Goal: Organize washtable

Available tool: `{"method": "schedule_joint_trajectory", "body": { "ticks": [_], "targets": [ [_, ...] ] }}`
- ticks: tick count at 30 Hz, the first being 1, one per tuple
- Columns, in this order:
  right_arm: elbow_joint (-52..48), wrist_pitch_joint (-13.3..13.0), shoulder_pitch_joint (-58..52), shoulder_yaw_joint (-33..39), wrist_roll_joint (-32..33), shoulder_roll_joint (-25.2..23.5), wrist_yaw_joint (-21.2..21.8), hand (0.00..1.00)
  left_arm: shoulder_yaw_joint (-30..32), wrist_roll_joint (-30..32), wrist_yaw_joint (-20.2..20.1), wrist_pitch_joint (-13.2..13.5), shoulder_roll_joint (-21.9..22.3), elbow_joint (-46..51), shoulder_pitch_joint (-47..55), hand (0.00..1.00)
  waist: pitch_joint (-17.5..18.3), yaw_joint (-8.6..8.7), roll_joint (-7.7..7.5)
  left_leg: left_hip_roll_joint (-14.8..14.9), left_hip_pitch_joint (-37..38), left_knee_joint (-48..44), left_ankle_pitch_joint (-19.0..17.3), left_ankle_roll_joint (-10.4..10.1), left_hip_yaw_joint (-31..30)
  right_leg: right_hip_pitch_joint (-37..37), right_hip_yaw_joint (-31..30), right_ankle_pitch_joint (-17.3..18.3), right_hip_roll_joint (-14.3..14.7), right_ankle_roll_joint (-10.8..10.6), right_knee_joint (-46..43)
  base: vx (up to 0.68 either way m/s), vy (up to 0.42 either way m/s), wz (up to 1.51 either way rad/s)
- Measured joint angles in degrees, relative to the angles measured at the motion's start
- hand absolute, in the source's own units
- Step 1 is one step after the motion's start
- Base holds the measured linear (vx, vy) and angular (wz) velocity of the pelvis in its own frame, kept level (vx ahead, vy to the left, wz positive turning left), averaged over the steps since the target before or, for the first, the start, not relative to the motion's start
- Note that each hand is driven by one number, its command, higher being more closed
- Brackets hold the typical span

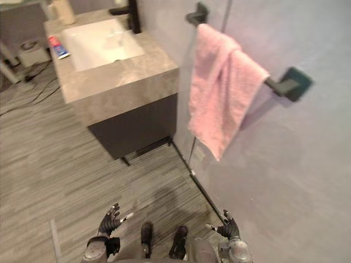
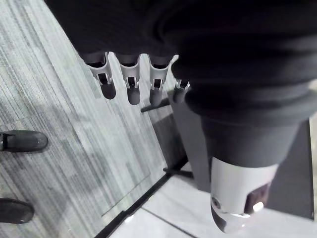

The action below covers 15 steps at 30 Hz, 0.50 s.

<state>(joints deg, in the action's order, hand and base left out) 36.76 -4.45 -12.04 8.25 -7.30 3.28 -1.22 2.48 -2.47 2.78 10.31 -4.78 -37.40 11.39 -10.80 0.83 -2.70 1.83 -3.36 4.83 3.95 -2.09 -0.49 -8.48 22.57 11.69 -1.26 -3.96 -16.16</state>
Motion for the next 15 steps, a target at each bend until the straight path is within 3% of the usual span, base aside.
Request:
{"method": "schedule_joint_trajectory", "body": {
  "ticks": [1,3,4,5,6,8,10,11,12,13,15],
  "targets": [
    [-0.11,-0.02,0.12,-0.12,0.06,-0.15,0.01,0.0,0.32,-0.4,0.1,-0.02,0.0,0.1,0.22,0.0,-0.25,-0.36,-0.3,-0.07,-3.06,-5.21,-0.08,-0.05,-1.21,0.21,1.34,1.05,0.03,1.46,-0.69,0.05,-0.112,0.69],
    [-1.0,-0.03,-0.25,-0.09,0.11,-1.03,0.01,0.0,0.36,-1.05,0.19,-0.07,0.02,0.91,0.33,0.0,-0.12,-1.5,0.02,-0.15,-6.95,-10.77,-0.91,0.08,-3.19,0.16,3.52,1.68,0.01,0.36,-1.3,0.05,-0.118,0.81],
    [-3.02,-0.22,-1.47,-0.09,0.31,-1.17,0.03,0.0,0.35,-1.5,0.21,-0.05,0.31,1.67,-0.26,0.0,-0.43,-1.74,0.35,-0.3,-8.11,-11.06,-1.85,0.52,-5.49,-0.66,3.5,-0.27,0.37,1.88,-3.55,0.08,-0.128,1.13],
    [-3.95,-0.24,-1.36,0.05,0.73,-0.98,-0.04,0.0,0.11,-1.6,0.2,-0.07,0.8,1.68,-1.34,0.0,-1.46,-1.46,1.17,-0.59,-8.56,-10.94,-1.96,0.32,-8.24,-3.3,-2.6,-1.41,0.66,3.43,-9.63,0.07,-0.122,1.43],
    [-4.08,-0.22,-1.43,0.06,1.09,-1.02,-0.11,0.0,-0.2,-1.65,0.07,-0.05,0.85,2.3,-1.97,0.0,-1.81,-1.35,1.19,-0.77,-8.89,-10.9,-2.09,0.16,-9.5,-4.37,-5.3,-1.11,0.56,3.34,-12.6,0.05,-0.134,1.23],
    [-4.56,-0.29,-1.8,0.05,1.28,-1.17,-0.14,0.0,-0.24,-1.94,0.0,0.01,1.59,3.33,-2.72,0.0,-1.73,-1.45,0.85,-0.91,-9.68,-10.63,-2.17,0.25,-9.3,-3.54,-3.93,0.55,-0.4,3.6,-11.65,0.06,-0.155,1.17],
    [-5.55,-0.84,-1.49,0.29,2.43,-1.65,-0.22,0.0,-0.52,-2.09,-0.07,-0.02,2.02,3.14,-3.99,0.0,-1.95,-1.18,0.04,-0.78,-12.2,-15.74,-2.27,0.39,-2.41,-2.0,1.13,3.75,-3.2,6.44,-9.03,0.09,-0.093,1.21],
    [-5.13,-0.88,-0.9,0.33,2.75,-1.14,-0.27,0.0,-0.65,-2.11,-0.07,-0.1,2.32,3.01,-4.15,0.0,-2.27,0.12,1.08,1.24,-13.32,-19.83,-3.73,0.46,5.43,-0.72,3.44,4.07,-3.65,6.93,-8.6,0.08,-0.027,0.94],
    [-4.81,-0.91,-0.79,0.35,2.82,-1.04,-0.29,0.0,-0.63,-2.14,-0.04,-0.1,2.19,2.95,-4.16,0.0,-2.3,0.45,1.05,2.16,-13.13,-20.5,-4.5,0.79,8.75,-0.3,4.03,4.07,-3.84,6.93,-8.62,0.1,0.043,0.94],
    [-3.47,-1.19,-0.59,0.35,3.07,-1.01,-0.35,0.0,-0.62,-2.52,-0.04,-0.05,1.65,2.17,-4.13,0.0,-2.16,1.15,1.72,4.18,-11.73,-20.96,-6.22,1.8,16.1,0.97,3.98,4.08,-3.86,6.92,-8.37,0.09,0.112,0.45],
    [-0.62,-1.34,0.5,0.21,3.42,-1.27,-0.37,0.0,-0.4,-3.5,-0.02,-0.1,0.46,0.38,-4.16,0.0,-2.26,0.79,1.11,5.4,-10.37,-21.06,-7.4,2.33,20.99,2.18,2.65,4.06,-4.12,6.55,-7.68,0.06,0.134,0.04]
  ]
}}
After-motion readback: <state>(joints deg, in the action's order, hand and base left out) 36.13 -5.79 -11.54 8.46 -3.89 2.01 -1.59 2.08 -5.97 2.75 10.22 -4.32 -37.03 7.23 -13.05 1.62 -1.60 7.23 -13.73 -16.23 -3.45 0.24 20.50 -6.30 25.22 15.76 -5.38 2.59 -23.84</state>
